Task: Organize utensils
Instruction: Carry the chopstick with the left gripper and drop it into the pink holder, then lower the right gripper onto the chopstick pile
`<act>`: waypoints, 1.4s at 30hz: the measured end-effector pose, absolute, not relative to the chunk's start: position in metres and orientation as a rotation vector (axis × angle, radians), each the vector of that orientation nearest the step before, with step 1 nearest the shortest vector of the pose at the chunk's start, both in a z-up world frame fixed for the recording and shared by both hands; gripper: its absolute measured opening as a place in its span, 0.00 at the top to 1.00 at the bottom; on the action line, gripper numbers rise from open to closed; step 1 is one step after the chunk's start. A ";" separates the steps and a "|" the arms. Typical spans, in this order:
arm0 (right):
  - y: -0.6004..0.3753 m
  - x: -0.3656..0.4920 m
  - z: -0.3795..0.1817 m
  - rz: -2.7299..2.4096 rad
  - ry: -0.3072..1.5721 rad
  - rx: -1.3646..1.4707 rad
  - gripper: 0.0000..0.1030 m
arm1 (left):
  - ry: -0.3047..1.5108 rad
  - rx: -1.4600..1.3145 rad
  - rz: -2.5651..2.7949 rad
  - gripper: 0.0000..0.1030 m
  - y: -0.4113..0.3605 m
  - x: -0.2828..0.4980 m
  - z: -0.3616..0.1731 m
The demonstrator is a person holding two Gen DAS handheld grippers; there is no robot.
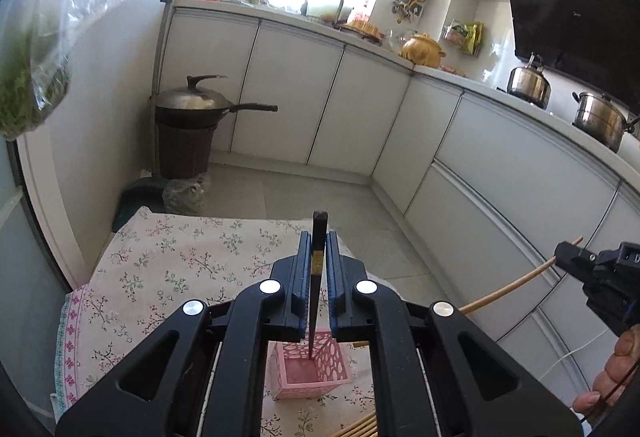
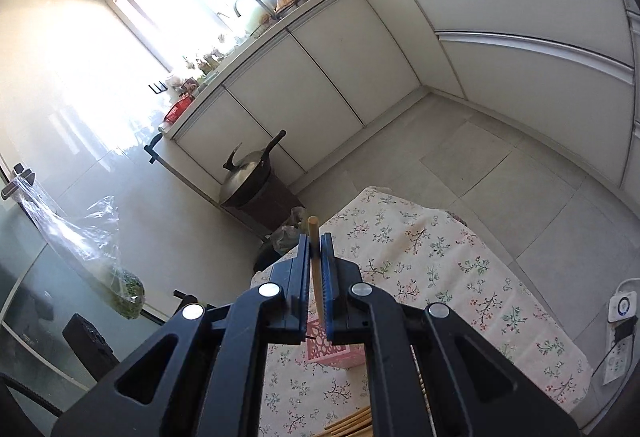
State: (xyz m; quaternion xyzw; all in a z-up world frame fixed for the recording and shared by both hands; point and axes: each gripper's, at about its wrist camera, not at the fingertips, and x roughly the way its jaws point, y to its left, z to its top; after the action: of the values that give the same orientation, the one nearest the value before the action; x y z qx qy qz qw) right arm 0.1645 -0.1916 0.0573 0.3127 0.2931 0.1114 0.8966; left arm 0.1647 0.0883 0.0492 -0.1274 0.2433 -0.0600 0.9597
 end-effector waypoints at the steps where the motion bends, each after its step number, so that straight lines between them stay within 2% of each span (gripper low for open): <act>1: -0.190 0.167 0.054 0.229 0.610 0.642 0.95 | 0.506 -0.255 -0.124 0.90 0.087 0.167 0.044; 2: -0.188 0.170 0.052 0.226 0.613 0.632 0.95 | 0.517 -0.253 -0.115 0.88 0.088 0.170 0.040; 6: -0.182 0.178 0.048 0.215 0.620 0.595 0.95 | 0.472 -0.332 -0.082 0.65 0.105 0.162 0.049; 9: -0.176 0.182 0.046 0.208 0.629 0.573 0.95 | 0.419 -0.387 -0.061 0.59 0.118 0.150 0.061; 21: -0.138 0.202 0.036 0.227 0.678 0.504 0.94 | 0.437 -0.412 -0.029 0.55 0.126 0.144 0.060; 23: -0.133 0.209 0.029 0.230 0.688 0.503 0.92 | 0.447 -0.408 -0.039 0.54 0.122 0.146 0.059; 29: -0.131 0.202 0.029 0.228 0.670 0.482 0.91 | 0.441 -0.309 -0.052 0.50 0.099 0.139 0.062; 35: -0.127 0.179 0.037 0.209 0.619 0.390 0.85 | 0.421 -0.233 -0.047 0.41 0.079 0.129 0.067; 37: -0.126 0.172 0.037 0.203 0.609 0.365 0.78 | 0.417 -0.221 -0.045 0.38 0.074 0.125 0.069; 39: -0.126 0.163 0.037 0.197 0.599 0.345 0.67 | 0.420 -0.210 -0.039 0.32 0.071 0.122 0.069; 42: -0.126 0.150 0.035 0.185 0.591 0.303 0.67 | 0.432 -0.191 -0.030 0.29 0.067 0.118 0.068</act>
State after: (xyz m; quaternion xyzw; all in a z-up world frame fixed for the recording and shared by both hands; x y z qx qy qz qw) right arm 0.1503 -0.1259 0.0351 0.1483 0.2898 0.0908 0.9411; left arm 0.1181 0.0674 0.0677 -0.0948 0.2139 -0.0150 0.9721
